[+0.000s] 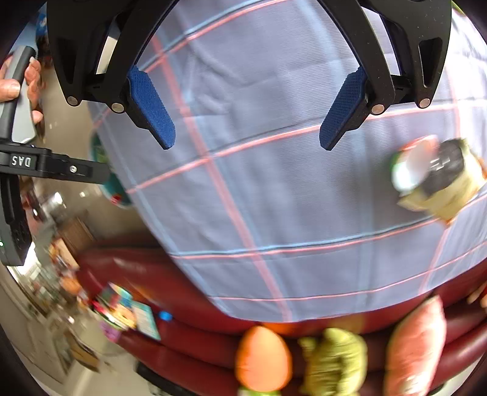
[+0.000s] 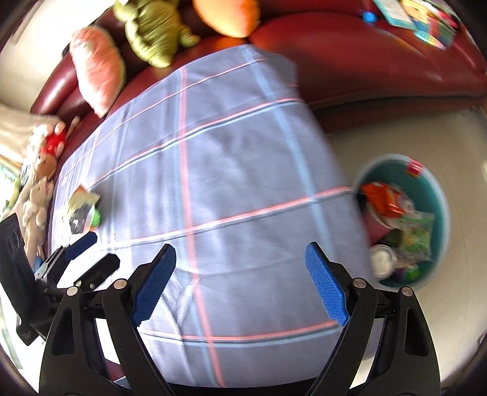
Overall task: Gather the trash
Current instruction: 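Move both tools back over the table toward the yellow chip bag and lid, then grasp the yellow chip bag with left tool while right tool grasps the white-red lid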
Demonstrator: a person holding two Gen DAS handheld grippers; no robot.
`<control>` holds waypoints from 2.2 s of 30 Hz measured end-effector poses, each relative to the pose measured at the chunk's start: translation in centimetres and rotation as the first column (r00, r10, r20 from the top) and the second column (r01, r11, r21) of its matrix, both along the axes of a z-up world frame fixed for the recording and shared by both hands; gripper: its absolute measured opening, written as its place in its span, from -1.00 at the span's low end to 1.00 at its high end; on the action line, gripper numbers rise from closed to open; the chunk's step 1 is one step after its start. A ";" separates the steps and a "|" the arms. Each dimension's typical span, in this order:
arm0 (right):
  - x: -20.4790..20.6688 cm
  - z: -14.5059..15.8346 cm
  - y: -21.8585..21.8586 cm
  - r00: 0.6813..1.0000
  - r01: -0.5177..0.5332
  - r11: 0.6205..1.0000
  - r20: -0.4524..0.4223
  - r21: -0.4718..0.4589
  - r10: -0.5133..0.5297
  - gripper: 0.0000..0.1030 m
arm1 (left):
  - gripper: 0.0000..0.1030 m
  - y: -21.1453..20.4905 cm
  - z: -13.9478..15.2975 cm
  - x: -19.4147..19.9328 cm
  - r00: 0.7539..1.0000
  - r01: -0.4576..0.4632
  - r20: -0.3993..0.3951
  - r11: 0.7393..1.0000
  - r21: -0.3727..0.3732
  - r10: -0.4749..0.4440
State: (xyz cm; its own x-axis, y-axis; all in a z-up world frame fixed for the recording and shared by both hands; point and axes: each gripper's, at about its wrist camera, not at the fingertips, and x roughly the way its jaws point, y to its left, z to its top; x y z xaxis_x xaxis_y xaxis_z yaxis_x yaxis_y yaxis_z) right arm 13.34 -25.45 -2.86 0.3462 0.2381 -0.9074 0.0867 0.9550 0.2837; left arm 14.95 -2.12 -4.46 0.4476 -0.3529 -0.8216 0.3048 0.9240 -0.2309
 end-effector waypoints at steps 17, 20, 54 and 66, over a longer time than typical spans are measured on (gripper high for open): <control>6.4 -1.7 20.7 0.929 -0.368 0.930 -0.041 0.016 0.368 0.61 | 0.86 21.3 -2.9 -0.1 0.927 -0.374 -0.022 0.927 0.037 0.375; 7.6 -2.4 22.6 0.920 -0.388 0.921 -0.053 0.014 0.389 0.60 | 0.86 22.7 -3.3 0.1 0.916 -0.398 -0.026 0.916 0.037 0.399; 11.0 -4.8 20.4 0.944 -0.330 0.941 0.001 0.074 0.331 -0.91 | -0.94 21.0 -5.4 5.8 0.886 -0.459 -0.017 0.881 0.114 0.464; 7.7 -1.9 12.6 0.973 -0.224 0.969 0.079 0.102 0.217 -0.91 | -0.97 16.3 -1.3 3.3 0.916 -0.401 0.061 0.912 0.082 0.397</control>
State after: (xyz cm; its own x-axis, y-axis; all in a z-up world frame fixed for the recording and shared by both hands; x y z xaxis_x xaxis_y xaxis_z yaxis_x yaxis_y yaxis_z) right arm 21.07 -12.82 -4.75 0.3330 0.4119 -0.8482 -0.1453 0.9112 0.3854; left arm 18.29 14.16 -5.74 0.5703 -0.0627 -0.8191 -0.0861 0.9870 -0.1355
